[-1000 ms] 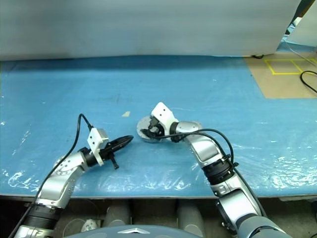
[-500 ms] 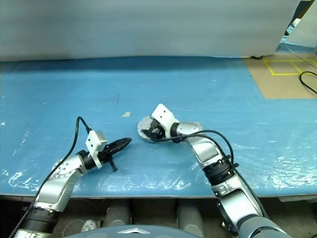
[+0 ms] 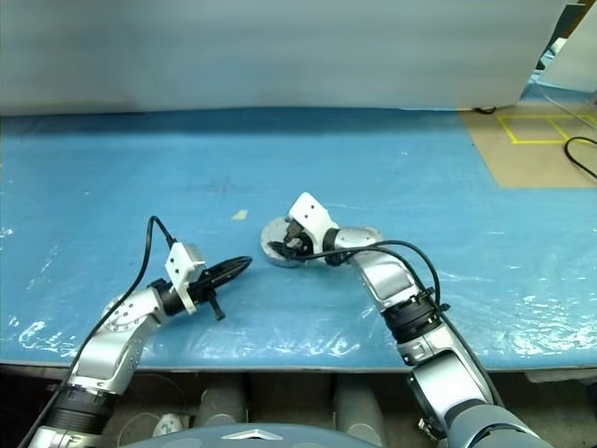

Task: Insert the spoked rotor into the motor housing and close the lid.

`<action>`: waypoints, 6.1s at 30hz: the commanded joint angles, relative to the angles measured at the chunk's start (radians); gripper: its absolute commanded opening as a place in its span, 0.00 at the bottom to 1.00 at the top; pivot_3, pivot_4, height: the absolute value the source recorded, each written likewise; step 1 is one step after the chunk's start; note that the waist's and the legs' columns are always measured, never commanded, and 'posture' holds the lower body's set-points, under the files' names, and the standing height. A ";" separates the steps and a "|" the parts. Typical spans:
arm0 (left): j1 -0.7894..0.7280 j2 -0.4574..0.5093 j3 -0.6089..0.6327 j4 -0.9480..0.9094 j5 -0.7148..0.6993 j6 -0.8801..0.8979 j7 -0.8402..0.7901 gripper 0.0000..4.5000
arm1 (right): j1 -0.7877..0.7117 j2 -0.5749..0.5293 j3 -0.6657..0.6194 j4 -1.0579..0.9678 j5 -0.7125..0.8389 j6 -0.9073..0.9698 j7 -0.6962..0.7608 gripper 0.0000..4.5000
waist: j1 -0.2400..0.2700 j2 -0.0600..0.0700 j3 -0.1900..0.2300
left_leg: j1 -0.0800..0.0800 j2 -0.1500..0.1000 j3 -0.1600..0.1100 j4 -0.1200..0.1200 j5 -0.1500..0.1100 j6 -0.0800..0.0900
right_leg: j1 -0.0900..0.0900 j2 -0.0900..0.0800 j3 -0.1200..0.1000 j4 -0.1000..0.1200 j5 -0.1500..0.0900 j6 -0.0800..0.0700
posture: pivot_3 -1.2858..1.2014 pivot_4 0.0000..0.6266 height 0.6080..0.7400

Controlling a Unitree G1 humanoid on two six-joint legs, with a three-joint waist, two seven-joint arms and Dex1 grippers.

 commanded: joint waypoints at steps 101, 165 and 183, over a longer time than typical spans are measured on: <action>-0.144 -0.023 0.022 0.043 0.031 0.030 0.052 0.00 | -0.008 0.005 -0.073 0.085 0.023 -0.017 0.035 0.66 | -0.005 0.002 -0.001 | -0.005 0.000 0.001 -0.006 0.000 -0.001 | -0.005 -0.001 -0.001 -0.004 -0.003 0.001 | 0.52 0.24 1.00; -0.275 -0.072 -0.138 0.159 0.188 0.068 0.090 0.00 | 0.055 -0.019 -0.043 0.006 -0.031 -0.024 0.046 0.66 | -0.002 0.002 -0.001 | -0.001 0.000 0.001 -0.007 0.000 -0.002 | -0.001 0.000 -0.002 -0.002 -0.002 -0.006 | 0.52 0.24 1.00; -0.282 -0.076 -0.136 0.173 0.187 0.067 0.084 0.00 | 0.074 0.016 -0.101 -0.045 0.048 -0.099 0.095 1.00 | 0.000 0.002 -0.001 | -0.003 0.000 0.001 -0.007 0.000 -0.002 | -0.003 0.000 -0.003 -0.003 -0.002 -0.006 | 0.52 0.24 1.00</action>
